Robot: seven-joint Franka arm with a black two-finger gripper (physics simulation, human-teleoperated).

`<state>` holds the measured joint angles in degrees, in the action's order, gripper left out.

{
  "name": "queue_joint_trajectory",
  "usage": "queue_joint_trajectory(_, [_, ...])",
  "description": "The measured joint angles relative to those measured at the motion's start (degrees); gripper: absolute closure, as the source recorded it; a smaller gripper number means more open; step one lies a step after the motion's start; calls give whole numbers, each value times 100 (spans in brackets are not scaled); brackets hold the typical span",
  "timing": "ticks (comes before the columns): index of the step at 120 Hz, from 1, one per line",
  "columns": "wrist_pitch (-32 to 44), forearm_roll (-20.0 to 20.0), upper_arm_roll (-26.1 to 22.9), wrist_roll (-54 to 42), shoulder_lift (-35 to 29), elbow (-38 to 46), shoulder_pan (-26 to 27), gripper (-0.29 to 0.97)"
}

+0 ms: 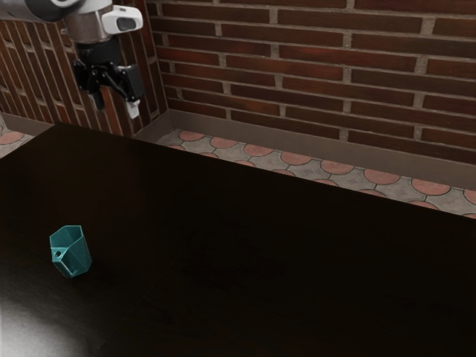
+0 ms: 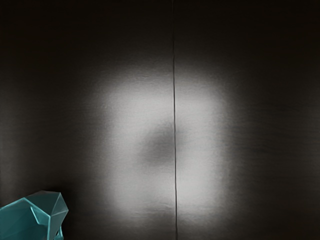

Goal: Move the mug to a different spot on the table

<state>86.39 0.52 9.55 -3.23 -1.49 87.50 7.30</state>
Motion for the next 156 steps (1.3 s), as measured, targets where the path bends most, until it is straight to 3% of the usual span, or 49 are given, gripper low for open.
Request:
queue_joint_trajectory(34, [137, -26, -36, -41, -184, 161, -119, 0])
queue_joint_trajectory(50, [382, -3, -212, -52, -1271, 1572, -168, 0])
queue_joint_trajectory(61, [579, 14, -591, -50, -1858, 2633, -743, 0])
queue_joint_trajectory(84, [1327, 117, -821, -65, -2428, 4203, -1450, 0])
queue_joint_trajectory(108, [2254, 276, -992, -295, -2650, 5226, -1995, 0])
queue_joint_trajectory(127, [3573, 283, -1578, -744, -2905, 6184, -3038, 0])
queue_joint_trajectory(156, [5451, 59, -1657, -1190, -2917, 7361, -3675, 0])
